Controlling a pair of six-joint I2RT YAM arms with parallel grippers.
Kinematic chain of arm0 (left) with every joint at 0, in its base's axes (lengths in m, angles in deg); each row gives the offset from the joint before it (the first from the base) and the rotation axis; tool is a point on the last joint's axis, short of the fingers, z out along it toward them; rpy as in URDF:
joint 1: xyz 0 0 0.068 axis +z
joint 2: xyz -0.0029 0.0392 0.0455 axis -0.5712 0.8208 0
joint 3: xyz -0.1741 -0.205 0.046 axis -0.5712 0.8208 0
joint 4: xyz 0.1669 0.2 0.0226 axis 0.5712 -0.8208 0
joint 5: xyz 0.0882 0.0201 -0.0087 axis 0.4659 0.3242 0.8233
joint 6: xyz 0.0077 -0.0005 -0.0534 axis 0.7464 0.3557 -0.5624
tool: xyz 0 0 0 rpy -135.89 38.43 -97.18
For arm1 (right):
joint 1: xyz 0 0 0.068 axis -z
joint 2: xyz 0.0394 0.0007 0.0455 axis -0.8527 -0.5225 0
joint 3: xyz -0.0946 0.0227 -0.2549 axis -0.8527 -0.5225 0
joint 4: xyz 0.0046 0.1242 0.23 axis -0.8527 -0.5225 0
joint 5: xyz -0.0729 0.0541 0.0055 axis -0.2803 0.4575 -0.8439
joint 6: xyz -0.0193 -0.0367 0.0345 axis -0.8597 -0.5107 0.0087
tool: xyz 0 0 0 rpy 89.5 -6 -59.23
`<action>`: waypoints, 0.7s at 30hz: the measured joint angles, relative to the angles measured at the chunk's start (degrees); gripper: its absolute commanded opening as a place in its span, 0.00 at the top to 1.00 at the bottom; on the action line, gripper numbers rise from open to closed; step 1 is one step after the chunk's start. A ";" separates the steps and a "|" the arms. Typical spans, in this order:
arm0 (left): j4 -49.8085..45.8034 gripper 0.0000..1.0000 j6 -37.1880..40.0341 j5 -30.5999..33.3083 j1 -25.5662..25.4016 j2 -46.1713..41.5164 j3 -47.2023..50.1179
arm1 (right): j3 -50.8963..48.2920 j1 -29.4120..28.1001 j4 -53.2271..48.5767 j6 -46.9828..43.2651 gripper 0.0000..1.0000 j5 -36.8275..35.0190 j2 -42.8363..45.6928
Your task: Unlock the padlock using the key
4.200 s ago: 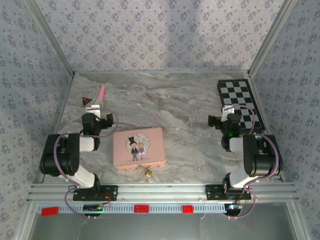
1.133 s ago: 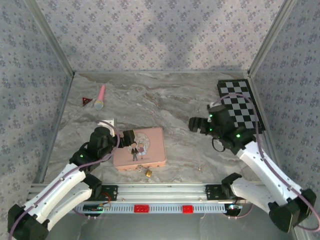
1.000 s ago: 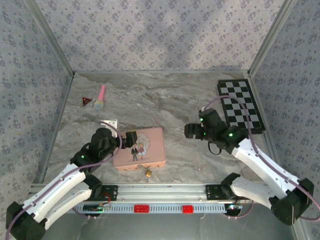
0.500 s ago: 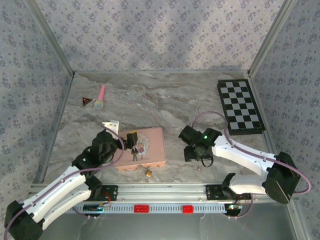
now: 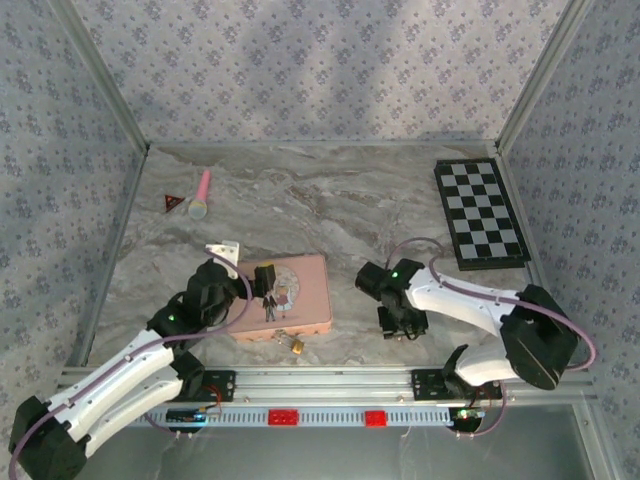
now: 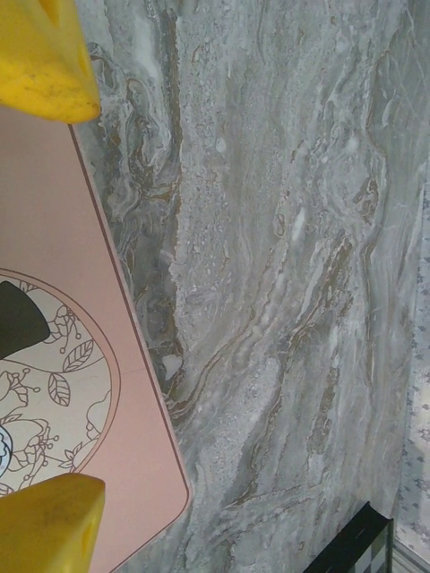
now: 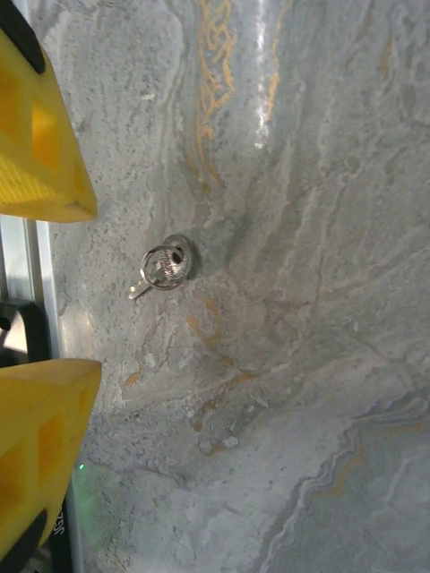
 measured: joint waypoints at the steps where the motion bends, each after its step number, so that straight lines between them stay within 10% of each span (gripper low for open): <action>1: -0.02 0.00 0.00 0.17 0.00 -0.24 0.00 | 0.02 0.00 0.37 -0.24 0.60 0.00 -0.79; 21: -2.05 0.00 -0.04 2.03 0.00 0.11 -0.02 | 3.39 -3.58 1.27 -2.43 0.72 -3.06 -13.09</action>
